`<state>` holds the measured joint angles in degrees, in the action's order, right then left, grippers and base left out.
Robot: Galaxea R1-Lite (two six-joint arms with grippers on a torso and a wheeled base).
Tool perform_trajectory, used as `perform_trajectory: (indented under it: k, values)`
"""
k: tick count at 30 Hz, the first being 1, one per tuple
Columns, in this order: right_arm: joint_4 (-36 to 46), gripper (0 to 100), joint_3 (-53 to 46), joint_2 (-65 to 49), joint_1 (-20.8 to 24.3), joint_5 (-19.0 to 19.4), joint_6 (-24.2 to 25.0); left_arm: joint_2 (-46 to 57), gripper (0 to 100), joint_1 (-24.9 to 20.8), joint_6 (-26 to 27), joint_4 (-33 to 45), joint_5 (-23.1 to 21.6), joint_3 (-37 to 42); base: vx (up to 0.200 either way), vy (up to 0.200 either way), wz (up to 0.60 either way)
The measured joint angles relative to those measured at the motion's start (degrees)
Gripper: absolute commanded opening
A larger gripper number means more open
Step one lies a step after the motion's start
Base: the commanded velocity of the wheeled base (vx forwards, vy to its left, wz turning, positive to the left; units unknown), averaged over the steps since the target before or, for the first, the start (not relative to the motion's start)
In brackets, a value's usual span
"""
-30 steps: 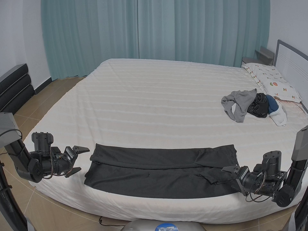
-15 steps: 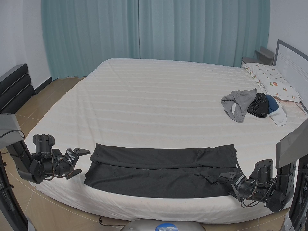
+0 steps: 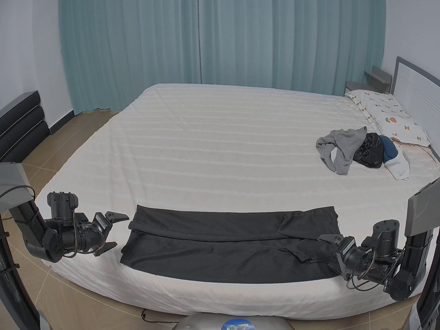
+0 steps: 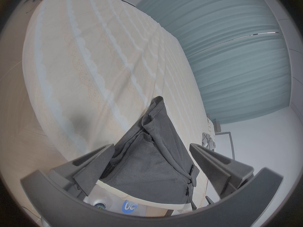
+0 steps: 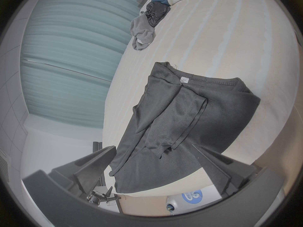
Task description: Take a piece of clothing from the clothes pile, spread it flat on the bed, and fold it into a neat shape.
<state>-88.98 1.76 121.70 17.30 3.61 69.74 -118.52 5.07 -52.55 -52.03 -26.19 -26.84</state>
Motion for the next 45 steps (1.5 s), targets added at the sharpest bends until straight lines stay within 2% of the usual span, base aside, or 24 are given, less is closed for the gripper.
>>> perform_trajectory:
  k: [17, 18, 34, 45]
  values:
    - [0.0, 100, 6.1, 7.8, -1.3, 0.0, 0.0, -0.5, 100, 0.0, 0.0, 0.0, 0.0, -0.2, 0.0, 0.0, 0.0]
    - [0.0, 0, 6.3, 8.0, -1.4, 0.0, 0.0, -0.5, 100, 0.0, 0.0, 0.0, 0.0, -0.2, 0.0, 0.0, 0.0]
    - [0.0, 0, 6.8, 9.3, -2.0, -0.1, 0.4, -0.5, 100, 0.0, 0.1, 0.0, 0.0, 0.0, 0.0, 0.0, 0.0]
    - [0.0, 0, 2.6, 5.7, -1.2, 0.0, 0.3, -0.5, 100, 0.0, 0.1, 0.0, 0.0, 0.0, 0.0, 0.0, 0.0]
